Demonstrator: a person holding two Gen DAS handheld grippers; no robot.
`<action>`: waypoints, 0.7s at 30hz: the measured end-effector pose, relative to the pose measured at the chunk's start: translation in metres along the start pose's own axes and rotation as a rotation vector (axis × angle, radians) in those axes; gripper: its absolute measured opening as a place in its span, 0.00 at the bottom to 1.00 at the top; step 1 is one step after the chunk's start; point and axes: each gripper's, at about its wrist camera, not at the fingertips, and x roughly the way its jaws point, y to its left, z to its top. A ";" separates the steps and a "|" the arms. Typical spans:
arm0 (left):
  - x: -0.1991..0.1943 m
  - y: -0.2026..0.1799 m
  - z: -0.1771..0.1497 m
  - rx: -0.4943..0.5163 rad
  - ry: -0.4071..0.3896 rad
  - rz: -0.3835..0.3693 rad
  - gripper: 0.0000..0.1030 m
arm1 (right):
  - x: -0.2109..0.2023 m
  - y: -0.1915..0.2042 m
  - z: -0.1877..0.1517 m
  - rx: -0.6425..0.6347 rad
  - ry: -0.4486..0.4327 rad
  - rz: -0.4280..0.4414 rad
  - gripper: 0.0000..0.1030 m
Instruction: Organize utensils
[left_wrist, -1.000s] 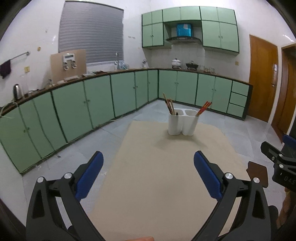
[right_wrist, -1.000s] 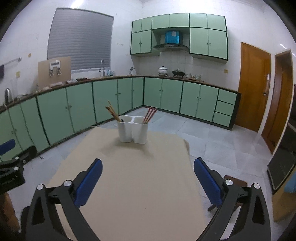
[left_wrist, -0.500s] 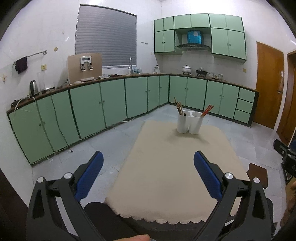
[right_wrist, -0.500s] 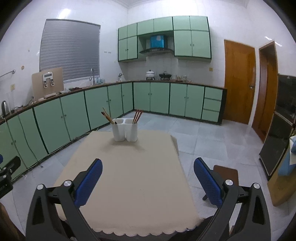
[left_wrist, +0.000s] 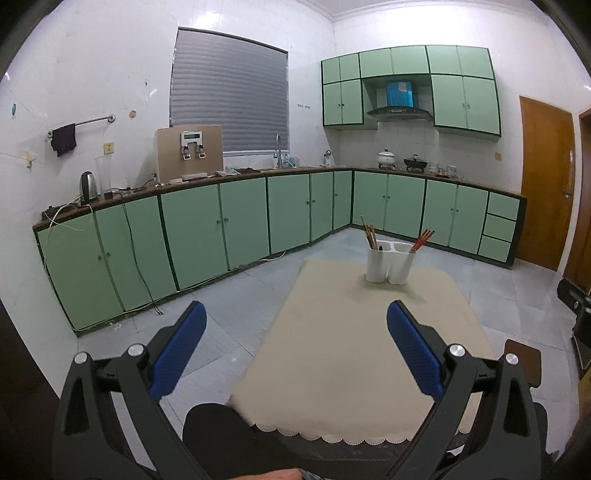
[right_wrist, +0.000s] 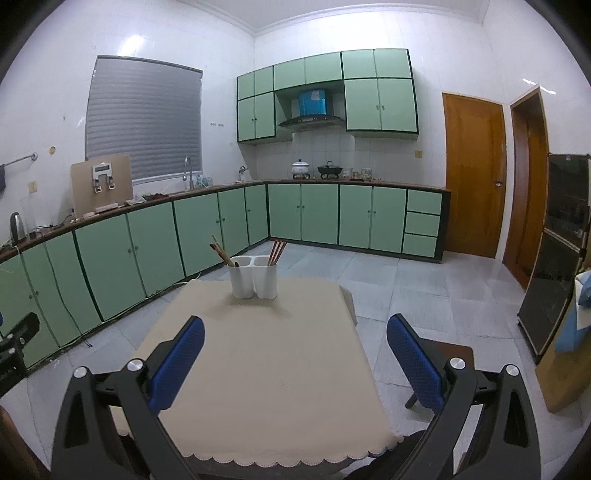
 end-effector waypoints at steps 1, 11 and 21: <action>-0.001 0.000 0.001 -0.001 -0.002 0.002 0.93 | 0.003 -0.002 0.001 0.004 0.001 0.002 0.94; -0.007 -0.005 0.001 0.002 -0.022 0.030 0.92 | 0.008 -0.010 -0.006 0.026 0.018 -0.006 0.94; -0.010 -0.006 0.002 0.000 -0.036 0.037 0.92 | 0.008 -0.008 -0.008 0.035 0.013 -0.008 0.94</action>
